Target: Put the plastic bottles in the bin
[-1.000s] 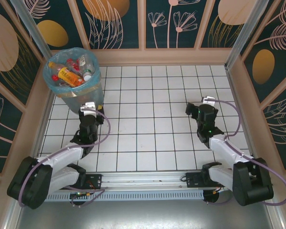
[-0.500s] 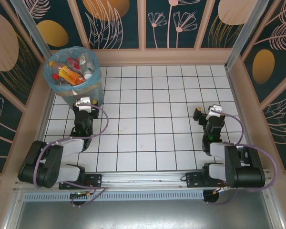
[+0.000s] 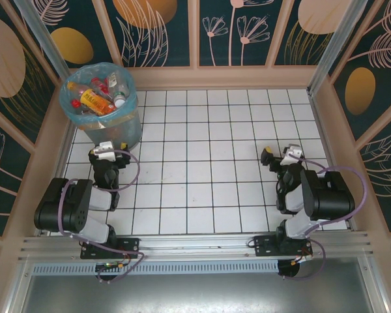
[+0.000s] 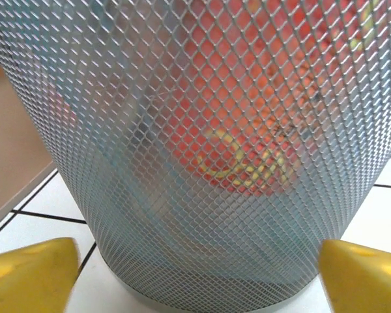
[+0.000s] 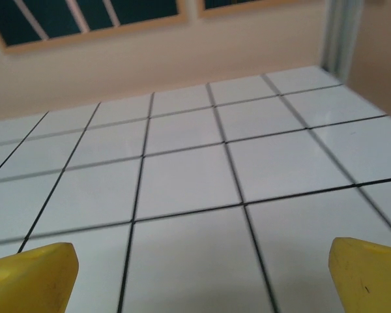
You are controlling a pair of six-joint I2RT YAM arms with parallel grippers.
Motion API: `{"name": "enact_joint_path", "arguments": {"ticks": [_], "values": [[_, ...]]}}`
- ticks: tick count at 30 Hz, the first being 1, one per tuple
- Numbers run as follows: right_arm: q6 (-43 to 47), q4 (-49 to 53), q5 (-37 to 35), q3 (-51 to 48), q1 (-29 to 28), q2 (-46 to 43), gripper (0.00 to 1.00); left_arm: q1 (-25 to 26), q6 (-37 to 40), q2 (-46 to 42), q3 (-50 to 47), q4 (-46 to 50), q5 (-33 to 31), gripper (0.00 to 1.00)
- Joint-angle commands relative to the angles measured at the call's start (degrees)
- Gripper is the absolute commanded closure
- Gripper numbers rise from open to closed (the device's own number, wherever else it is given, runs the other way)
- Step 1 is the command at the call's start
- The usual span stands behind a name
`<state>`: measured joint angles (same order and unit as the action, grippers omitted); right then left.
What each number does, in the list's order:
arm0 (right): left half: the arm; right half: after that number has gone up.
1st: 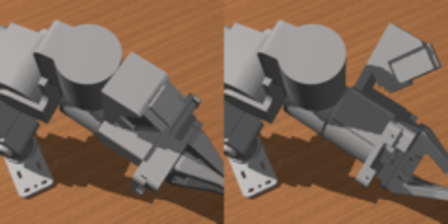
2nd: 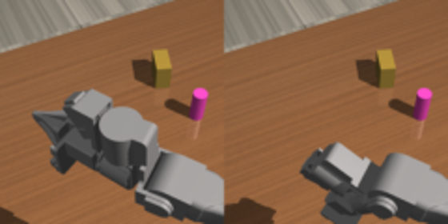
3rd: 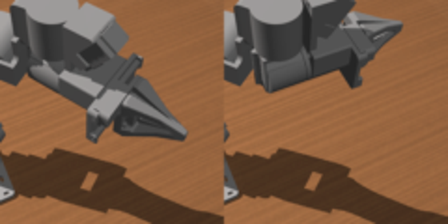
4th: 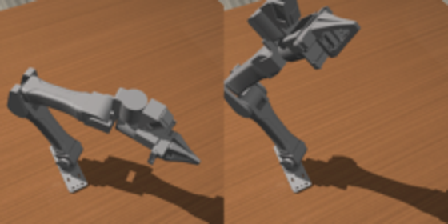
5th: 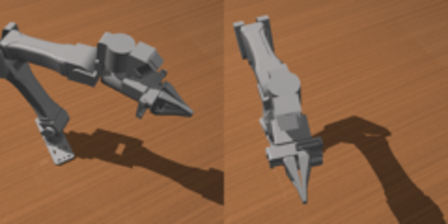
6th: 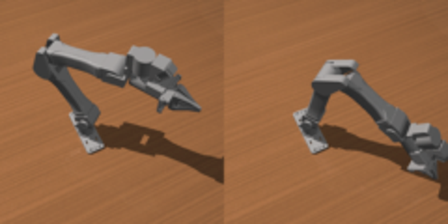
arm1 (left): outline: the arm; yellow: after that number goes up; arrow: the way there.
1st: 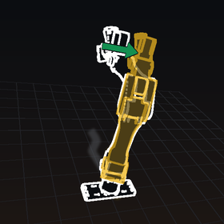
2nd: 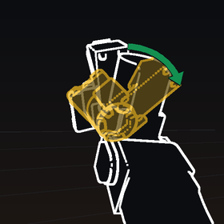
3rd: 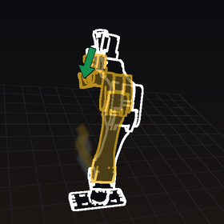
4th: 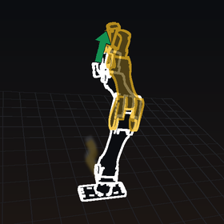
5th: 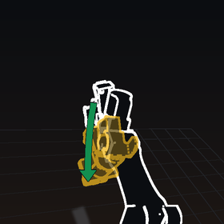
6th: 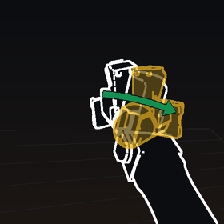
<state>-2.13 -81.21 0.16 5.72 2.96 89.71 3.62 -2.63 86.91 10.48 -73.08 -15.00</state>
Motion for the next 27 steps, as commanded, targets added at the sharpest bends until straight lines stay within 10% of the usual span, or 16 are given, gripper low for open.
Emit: {"name": "enact_joint_path", "arguments": {"ticks": [1, 27], "values": [[-2.2, -3.1, -7.1, 2.3, -0.6, -0.3, 0.01, -0.7, -2.6, 0.2, 1.9, -2.3, -2.8, 0.01], [-0.8, 2.3, -8.0, 5.1, -2.0, -0.2, 0.01, -0.6, -2.6, 0.4, 2.0, -2.3, -2.8, 0.01]]}}
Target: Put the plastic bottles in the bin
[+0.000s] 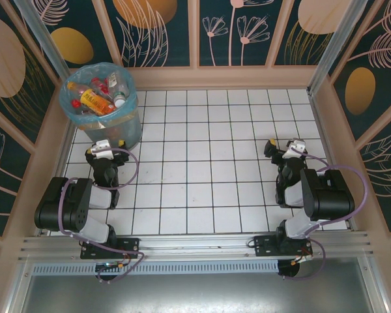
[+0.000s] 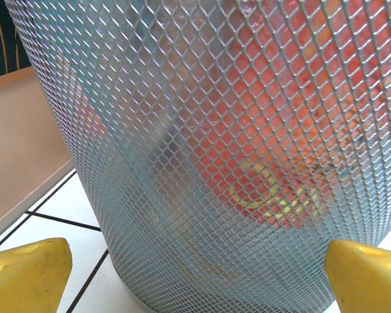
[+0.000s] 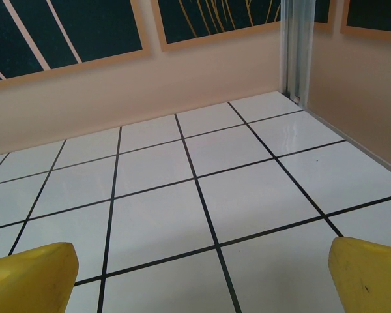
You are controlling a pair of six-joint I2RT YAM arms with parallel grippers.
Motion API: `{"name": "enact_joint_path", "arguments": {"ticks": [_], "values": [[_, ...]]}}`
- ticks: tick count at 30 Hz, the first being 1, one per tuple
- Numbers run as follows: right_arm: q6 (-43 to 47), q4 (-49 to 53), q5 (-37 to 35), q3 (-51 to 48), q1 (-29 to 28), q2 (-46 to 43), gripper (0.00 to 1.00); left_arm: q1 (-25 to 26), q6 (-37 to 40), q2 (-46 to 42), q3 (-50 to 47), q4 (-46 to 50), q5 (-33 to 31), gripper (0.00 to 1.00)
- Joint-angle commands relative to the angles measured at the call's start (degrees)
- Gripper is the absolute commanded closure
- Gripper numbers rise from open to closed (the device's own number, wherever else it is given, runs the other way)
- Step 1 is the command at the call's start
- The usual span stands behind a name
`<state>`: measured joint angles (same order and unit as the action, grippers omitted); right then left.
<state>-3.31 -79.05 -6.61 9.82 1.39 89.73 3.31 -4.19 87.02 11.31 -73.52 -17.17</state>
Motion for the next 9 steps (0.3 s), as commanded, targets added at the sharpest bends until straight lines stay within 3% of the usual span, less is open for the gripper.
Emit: {"name": "enact_joint_path", "arguments": {"ticks": [1, 9], "values": [[0.4, 0.2, -1.2, 1.0, -0.4, -0.2, 0.01, -0.3, -1.1, 0.3, 1.2, -1.9, -0.7, 0.01], [0.4, 0.2, -1.2, 1.0, -0.4, -0.2, 0.01, -0.3, -0.9, 0.2, 0.9, -2.2, -0.8, 0.01]]}}
